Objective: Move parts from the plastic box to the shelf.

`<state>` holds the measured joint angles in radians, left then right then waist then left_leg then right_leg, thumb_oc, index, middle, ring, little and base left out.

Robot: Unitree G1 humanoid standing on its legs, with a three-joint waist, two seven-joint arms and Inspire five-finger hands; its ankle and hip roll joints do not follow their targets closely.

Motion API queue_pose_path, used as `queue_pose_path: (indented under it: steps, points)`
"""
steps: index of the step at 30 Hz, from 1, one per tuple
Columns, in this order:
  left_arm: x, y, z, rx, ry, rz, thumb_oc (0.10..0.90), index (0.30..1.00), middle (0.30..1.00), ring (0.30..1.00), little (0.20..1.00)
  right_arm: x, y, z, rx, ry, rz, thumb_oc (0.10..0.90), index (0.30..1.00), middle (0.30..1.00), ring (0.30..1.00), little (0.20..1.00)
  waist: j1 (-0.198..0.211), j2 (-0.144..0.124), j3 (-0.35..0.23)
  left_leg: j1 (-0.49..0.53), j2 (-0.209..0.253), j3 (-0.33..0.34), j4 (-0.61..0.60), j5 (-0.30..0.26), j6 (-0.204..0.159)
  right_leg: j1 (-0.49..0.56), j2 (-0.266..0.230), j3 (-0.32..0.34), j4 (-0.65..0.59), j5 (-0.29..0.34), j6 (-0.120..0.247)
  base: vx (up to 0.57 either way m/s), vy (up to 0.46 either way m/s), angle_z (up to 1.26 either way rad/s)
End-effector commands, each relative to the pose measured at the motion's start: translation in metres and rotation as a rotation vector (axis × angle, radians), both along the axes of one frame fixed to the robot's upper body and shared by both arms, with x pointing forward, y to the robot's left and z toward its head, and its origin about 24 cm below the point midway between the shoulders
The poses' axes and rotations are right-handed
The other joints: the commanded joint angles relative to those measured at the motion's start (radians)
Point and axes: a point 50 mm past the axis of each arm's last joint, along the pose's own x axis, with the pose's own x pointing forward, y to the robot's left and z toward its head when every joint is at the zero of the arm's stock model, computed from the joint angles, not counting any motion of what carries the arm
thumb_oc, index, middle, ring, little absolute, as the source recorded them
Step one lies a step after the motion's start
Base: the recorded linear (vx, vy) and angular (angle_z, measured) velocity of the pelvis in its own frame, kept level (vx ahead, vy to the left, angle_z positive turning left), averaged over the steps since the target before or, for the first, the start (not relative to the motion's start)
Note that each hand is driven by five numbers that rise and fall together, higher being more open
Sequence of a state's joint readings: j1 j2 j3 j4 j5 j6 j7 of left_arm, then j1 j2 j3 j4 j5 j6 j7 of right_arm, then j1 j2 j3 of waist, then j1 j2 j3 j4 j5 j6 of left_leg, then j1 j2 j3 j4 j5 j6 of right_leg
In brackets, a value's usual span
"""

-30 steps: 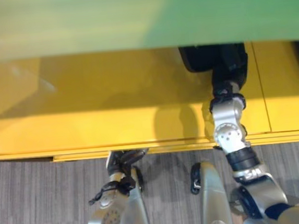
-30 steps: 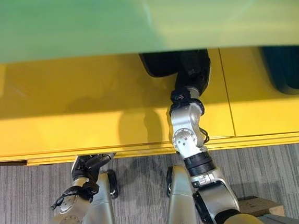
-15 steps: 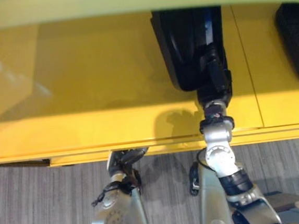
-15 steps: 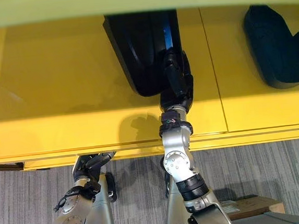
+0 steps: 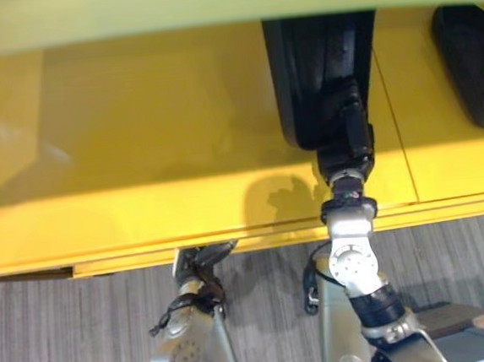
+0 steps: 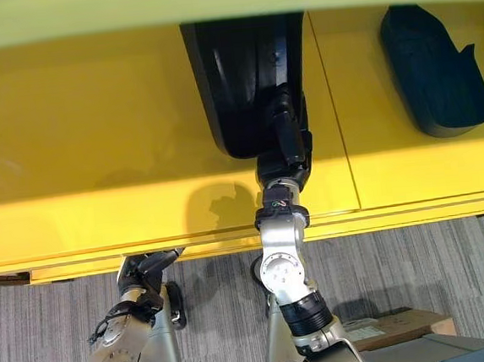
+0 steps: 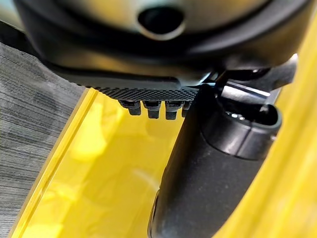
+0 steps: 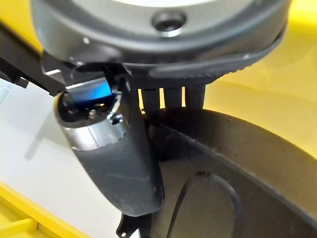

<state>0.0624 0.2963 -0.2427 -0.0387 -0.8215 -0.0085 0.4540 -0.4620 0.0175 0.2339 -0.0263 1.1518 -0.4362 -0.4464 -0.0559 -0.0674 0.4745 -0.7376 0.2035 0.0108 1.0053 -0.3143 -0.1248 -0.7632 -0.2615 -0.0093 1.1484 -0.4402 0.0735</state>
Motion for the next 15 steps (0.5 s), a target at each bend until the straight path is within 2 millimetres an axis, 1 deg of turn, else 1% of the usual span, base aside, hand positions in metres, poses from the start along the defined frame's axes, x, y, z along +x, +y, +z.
queue_pose_path:
  steps: [1,6,15]
  points:
    - [0.006,-0.008,0.030,-0.055,-0.170,-0.006,0.900,1.000,1.000,1.000,1.000,-0.030,0.003,-0.140,0.148,0.745,-0.011,0.400,0.300,0.300,0.300,0.300,0.020,0.023,0.032,0.015,0.011,-0.038,0.058,-0.129,0.018,-0.013,-0.033,0.047,-0.057,0.027,0.031,0.00,0.000,0.00]
    - [0.005,-0.006,0.031,-0.058,-0.176,0.005,0.900,1.000,1.000,1.000,1.000,-0.034,-0.002,-0.145,0.125,0.771,-0.038,0.400,0.300,0.300,0.300,0.300,0.018,0.022,0.033,0.017,0.011,-0.037,0.051,-0.125,0.017,-0.013,-0.034,0.048,-0.060,0.029,0.032,0.00,0.000,0.00]
    - [0.002,-0.002,0.034,-0.054,-0.189,0.029,0.900,1.000,1.000,1.000,1.000,-0.057,-0.021,-0.168,0.093,0.874,-0.122,0.400,0.300,0.300,0.300,0.300,-0.002,0.012,0.035,0.021,0.016,-0.037,0.026,-0.110,0.014,-0.010,-0.030,0.045,-0.077,0.039,0.033,0.00,0.000,0.00]
